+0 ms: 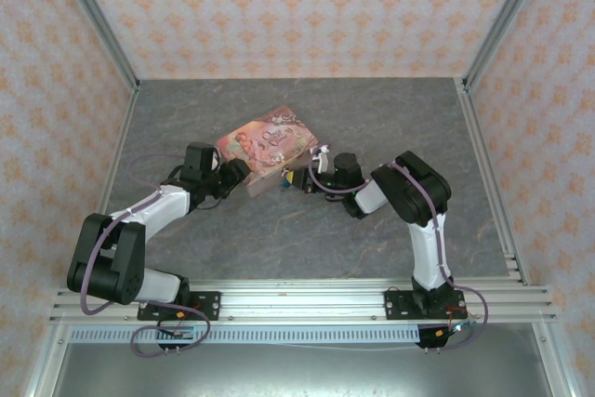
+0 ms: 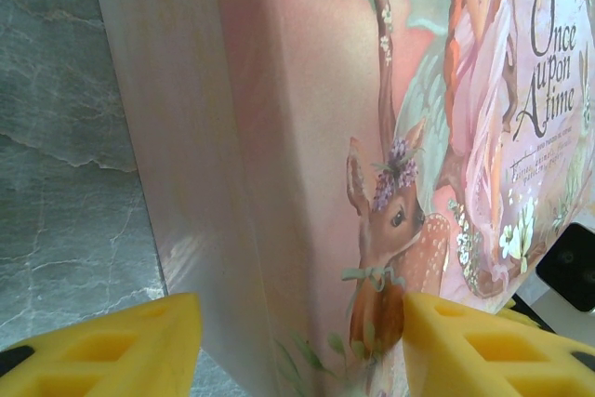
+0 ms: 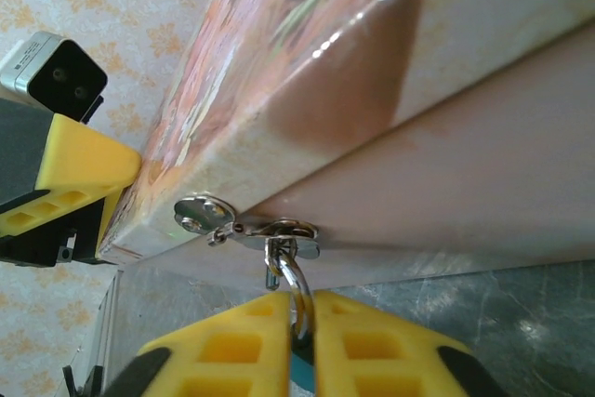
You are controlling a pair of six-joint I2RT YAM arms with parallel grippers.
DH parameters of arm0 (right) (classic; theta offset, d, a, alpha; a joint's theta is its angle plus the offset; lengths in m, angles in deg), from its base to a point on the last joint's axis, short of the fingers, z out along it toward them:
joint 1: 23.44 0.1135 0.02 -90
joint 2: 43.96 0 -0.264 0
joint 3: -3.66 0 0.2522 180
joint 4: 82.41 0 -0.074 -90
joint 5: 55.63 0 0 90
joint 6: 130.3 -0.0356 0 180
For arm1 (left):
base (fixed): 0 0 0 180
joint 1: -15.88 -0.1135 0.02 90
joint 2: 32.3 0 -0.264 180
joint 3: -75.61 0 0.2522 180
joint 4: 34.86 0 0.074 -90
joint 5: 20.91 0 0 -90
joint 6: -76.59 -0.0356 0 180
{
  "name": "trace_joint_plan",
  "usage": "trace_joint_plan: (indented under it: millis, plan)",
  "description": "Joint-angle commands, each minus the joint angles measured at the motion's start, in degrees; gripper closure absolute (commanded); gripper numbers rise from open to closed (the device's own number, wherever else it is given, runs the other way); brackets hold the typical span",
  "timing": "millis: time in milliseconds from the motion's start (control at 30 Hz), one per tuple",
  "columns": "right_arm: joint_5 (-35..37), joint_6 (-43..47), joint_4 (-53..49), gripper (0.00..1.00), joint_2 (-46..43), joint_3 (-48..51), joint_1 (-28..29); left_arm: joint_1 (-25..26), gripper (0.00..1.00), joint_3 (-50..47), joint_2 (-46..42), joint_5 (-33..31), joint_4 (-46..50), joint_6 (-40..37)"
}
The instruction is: Unlock the padlock with the key
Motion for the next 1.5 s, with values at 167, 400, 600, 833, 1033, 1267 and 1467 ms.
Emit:
trace_joint_plan:
  millis: [167,400,600,833,1033,1267,1467]
  plan:
    - [1.97,-2.30,4.42,1.00,-0.88,0.13,-0.10,-1.02,0.43,-1.24,2.02,-3.98,8.77,-1.98]
    - [6.72,-10.10,12.84,1.00,0.22,0.60,-0.63,-1.11,0.43,-1.59,1.99,-3.99,8.54,-2.25]
    - [9.94,-13.10,14.63,1.00,0.20,0.61,-0.57,-1.17,0.43,-1.94,1.91,-3.83,8.26,-2.14]
    - [13.89,-14.85,15.18,1.00,0.82,1.32,1.44,-1.14,0.36,-3.56,1.40,-0.77,5.02,0.82]
    - [14.74,-14.79,15.06,1.00,2.66,1.18,2.76,-1.10,0.28,-4.36,-0.51,-0.43,5.33,1.15]
    - [17.72,-15.05,15.45,1.00,2.63,1.58,3.59,-1.10,0.20,-5.19,-2.43,-0.90,6.02,1.33]
    - [21.50,-15.84,15.55,1.00,2.88,1.70,4.53,-1.06,0.11,-5.81,-4.88,-1.97,6.83,1.26]
